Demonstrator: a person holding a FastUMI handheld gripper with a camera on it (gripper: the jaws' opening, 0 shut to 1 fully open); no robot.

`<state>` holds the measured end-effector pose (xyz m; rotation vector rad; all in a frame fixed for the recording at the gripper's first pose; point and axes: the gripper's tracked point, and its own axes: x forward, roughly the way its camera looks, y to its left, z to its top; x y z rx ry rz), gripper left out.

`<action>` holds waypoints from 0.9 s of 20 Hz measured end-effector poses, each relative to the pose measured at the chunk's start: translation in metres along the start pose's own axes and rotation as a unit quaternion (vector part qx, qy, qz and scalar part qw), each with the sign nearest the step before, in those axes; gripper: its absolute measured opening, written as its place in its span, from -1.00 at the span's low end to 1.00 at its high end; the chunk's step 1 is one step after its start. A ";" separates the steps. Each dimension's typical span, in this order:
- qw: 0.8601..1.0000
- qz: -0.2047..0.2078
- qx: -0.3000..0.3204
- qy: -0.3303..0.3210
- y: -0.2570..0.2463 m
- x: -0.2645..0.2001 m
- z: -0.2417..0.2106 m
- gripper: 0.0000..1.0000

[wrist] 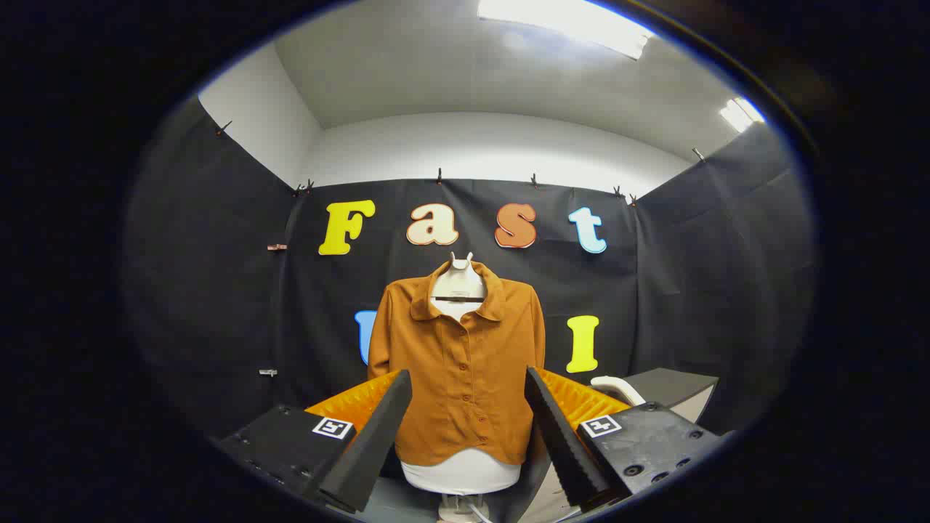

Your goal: Iron the clothes twice with a garment steamer, once on the left side and once on the right side.

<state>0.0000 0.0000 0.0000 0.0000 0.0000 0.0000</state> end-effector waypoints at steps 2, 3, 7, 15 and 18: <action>1.000 -0.003 -0.001 0.003 0.001 0.002 -0.003 0.95; 1.000 -0.003 0.000 0.004 0.003 0.003 -0.003 0.95; 1.000 -0.009 -0.006 0.014 0.003 0.008 -0.010 0.95; 1.000 -0.011 -0.005 0.009 0.007 0.013 -0.009 0.95; 1.000 -0.013 0.001 0.013 0.008 0.016 -0.011 0.95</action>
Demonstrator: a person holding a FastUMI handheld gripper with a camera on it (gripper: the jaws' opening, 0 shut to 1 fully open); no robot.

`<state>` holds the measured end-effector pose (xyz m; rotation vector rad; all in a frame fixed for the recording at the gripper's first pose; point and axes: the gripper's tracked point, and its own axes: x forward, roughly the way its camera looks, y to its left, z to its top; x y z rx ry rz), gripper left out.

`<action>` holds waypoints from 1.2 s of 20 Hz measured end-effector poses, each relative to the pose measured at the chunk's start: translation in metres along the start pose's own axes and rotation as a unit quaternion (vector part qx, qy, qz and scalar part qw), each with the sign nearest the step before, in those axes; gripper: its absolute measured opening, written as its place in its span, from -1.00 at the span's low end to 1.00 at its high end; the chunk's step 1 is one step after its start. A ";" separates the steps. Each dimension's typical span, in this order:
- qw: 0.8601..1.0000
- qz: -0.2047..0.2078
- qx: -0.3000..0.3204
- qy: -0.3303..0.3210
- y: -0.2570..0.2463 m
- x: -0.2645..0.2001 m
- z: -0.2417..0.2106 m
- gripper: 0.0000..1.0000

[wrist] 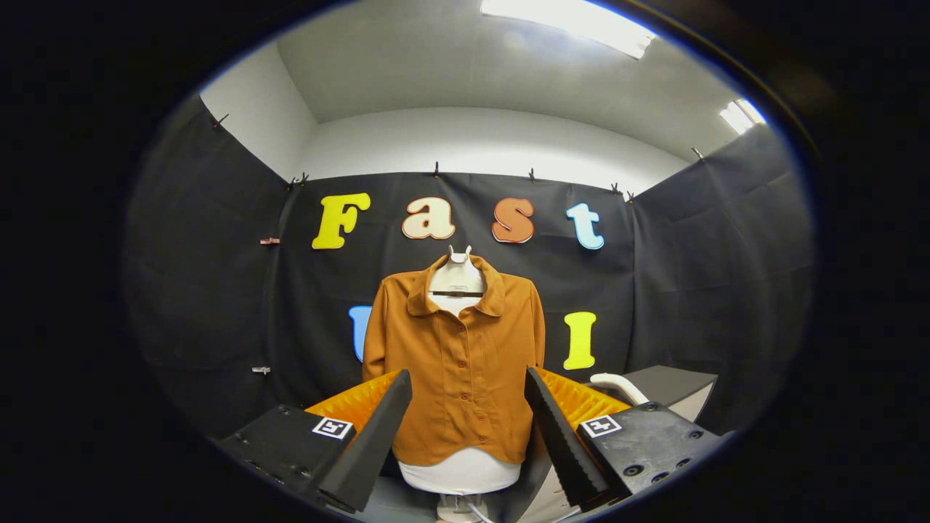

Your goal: Iron the clothes twice with a garment steamer, once on the left side and once on the right side.

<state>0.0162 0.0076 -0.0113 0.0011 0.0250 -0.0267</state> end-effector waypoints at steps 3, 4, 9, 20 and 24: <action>1.000 -0.003 -0.001 0.003 0.002 0.001 -0.002 0.95; 1.000 -0.005 -0.001 0.003 0.003 0.001 -0.002 0.95; 1.000 -0.023 -0.003 0.006 0.003 -0.001 -0.004 0.95; 0.996 -0.081 -0.004 0.029 -0.060 0.023 -0.028 0.95; 0.995 -0.095 -0.012 0.035 -0.109 0.063 -0.040 0.95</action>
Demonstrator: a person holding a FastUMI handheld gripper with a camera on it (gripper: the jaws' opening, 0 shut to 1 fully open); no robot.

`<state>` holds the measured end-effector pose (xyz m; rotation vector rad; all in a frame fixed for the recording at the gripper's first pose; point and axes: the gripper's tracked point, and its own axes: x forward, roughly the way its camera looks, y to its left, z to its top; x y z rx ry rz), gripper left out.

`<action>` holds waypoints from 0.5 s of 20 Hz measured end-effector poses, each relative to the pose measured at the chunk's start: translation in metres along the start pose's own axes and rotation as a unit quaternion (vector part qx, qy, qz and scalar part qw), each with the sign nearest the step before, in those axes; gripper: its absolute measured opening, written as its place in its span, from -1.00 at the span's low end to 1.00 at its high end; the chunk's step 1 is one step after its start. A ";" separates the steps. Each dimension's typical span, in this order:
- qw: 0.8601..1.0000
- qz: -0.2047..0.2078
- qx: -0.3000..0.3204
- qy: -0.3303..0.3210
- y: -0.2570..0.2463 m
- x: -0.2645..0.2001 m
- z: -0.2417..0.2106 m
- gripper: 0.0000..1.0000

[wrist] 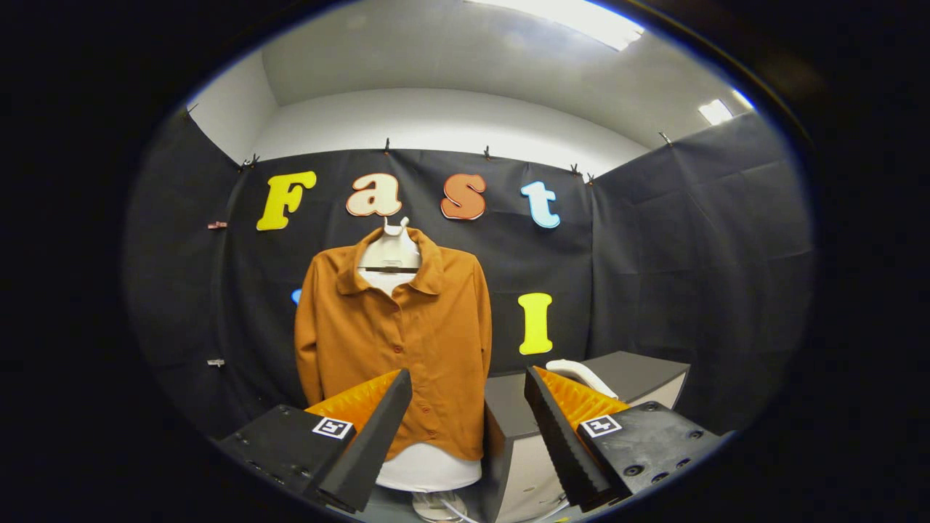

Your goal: Iron the clothes twice with a garment steamer, once on the left side and once on the right side.

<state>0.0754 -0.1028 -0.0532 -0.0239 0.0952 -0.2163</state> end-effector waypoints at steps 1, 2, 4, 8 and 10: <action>1.000 -0.005 -0.004 -0.001 -0.014 0.016 0.000 0.95; 1.000 -0.011 -0.006 -0.001 -0.028 0.032 0.001 0.95; 1.000 -0.021 -0.010 -0.005 -0.058 0.063 0.000 0.95; 0.998 -0.046 -0.024 0.017 -0.120 0.119 -0.017 0.96; 0.998 -0.054 -0.022 0.032 -0.149 0.144 -0.031 0.96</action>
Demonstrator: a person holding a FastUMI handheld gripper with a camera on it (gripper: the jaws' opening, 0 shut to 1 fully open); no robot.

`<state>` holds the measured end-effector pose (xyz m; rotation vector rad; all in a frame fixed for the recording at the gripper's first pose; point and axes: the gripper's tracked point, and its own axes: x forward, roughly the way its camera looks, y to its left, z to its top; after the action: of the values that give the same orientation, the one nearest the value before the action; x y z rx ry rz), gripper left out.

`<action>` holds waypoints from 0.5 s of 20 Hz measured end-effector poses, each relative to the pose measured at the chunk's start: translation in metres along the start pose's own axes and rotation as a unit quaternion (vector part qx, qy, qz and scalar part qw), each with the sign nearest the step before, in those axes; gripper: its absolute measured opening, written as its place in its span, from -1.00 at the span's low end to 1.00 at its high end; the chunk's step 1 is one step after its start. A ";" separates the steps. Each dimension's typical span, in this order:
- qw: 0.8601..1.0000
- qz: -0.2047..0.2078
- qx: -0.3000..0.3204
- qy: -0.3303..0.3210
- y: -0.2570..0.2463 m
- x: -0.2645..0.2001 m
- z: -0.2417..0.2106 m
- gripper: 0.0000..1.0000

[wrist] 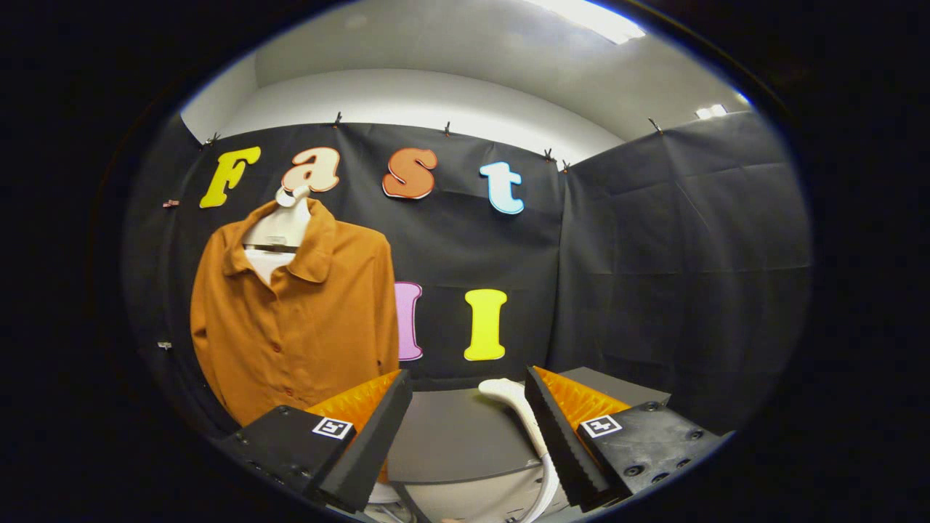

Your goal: Iron the clothes twice with a garment steamer, once on the left side and once on the right side.

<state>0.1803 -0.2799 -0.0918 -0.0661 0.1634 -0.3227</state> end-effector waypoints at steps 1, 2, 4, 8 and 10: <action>1.000 -0.001 0.003 0.010 -0.010 0.013 -0.008 0.95; 1.000 -0.005 0.003 0.023 -0.021 0.026 -0.018 0.95; 0.999 -0.015 0.003 0.052 -0.043 0.050 -0.041 0.96; 0.993 -0.019 0.024 0.115 -0.070 0.088 -0.091 0.96; 0.987 -0.019 0.026 0.157 -0.078 0.102 -0.120 0.98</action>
<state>0.2308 -0.3914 -0.2183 0.0340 0.4670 -0.3748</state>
